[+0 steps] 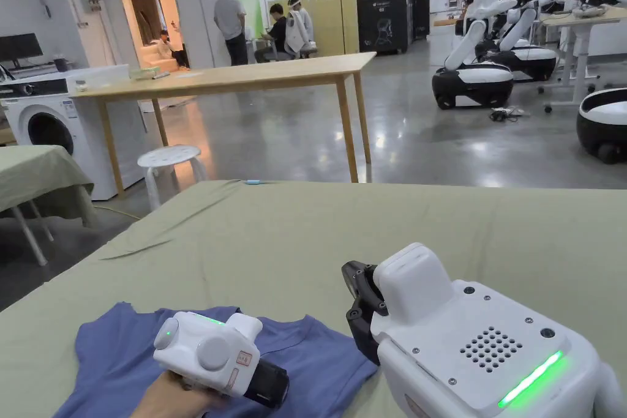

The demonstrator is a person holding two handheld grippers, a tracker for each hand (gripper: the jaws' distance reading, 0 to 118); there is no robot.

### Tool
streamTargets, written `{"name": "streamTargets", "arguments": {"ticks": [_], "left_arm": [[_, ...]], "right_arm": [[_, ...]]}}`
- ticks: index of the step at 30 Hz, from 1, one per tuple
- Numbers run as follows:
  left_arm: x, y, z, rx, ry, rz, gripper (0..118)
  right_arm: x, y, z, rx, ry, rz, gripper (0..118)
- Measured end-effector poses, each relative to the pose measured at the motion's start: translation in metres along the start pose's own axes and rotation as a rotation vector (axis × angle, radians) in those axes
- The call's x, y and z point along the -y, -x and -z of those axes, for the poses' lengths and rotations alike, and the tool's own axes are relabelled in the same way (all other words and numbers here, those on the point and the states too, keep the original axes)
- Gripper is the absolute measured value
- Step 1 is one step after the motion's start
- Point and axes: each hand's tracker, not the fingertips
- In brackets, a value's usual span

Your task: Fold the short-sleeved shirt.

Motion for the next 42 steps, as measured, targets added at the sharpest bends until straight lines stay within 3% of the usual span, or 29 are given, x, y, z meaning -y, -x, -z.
{"name": "streamTargets", "arguments": {"ticks": [2, 5, 6, 7, 8, 17, 23, 28, 34, 42], "left_arm": [[0.003, -0.001, 0.0, 0.036, -0.001, -0.015, 100], [0.009, -0.007, -0.013, 0.072, -0.047, 0.001, 65], [0.01, -0.01, -0.017, 0.07, -0.052, 0.013, 42], [0.01, -0.011, -0.02, 0.073, -0.057, 0.018, 11], [0.012, -0.017, -0.018, 0.038, -0.021, 0.029, 5], [0.012, -0.018, -0.035, -0.043, -0.133, 0.054, 4], [-0.009, -0.035, -0.077, 0.043, -0.269, -0.011, 4], [-0.039, -0.082, -0.107, 0.122, -0.379, 0.063, 4], [-0.1, -0.19, -0.143, 0.267, -0.513, 0.193, 4], [-0.177, -0.422, -0.16, 0.602, -0.602, 0.423, 4]], "right_arm": [[0.002, 0.001, 0.001, -0.001, 0.008, 0.0, 0], [0.003, 0.001, 0.001, 0.002, 0.017, -0.003, 0], [0.003, 0.001, 0.001, 0.001, 0.018, 0.0, 0], [0.002, 0.002, 0.0, -0.001, 0.018, 0.005, 0], [0.002, 0.002, -0.001, -0.003, 0.015, 0.011, 0], [0.0, 0.003, -0.013, 0.0, 0.023, 0.01, 0], [0.002, -0.013, -0.054, 0.038, 0.026, 0.032, 0], [0.005, -0.037, -0.109, 0.136, 0.028, 0.023, 0], [0.007, -0.075, -0.193, 0.294, 0.036, 0.03, 0], [0.009, -0.134, -0.293, 0.507, 0.067, -0.019, 0]]}}
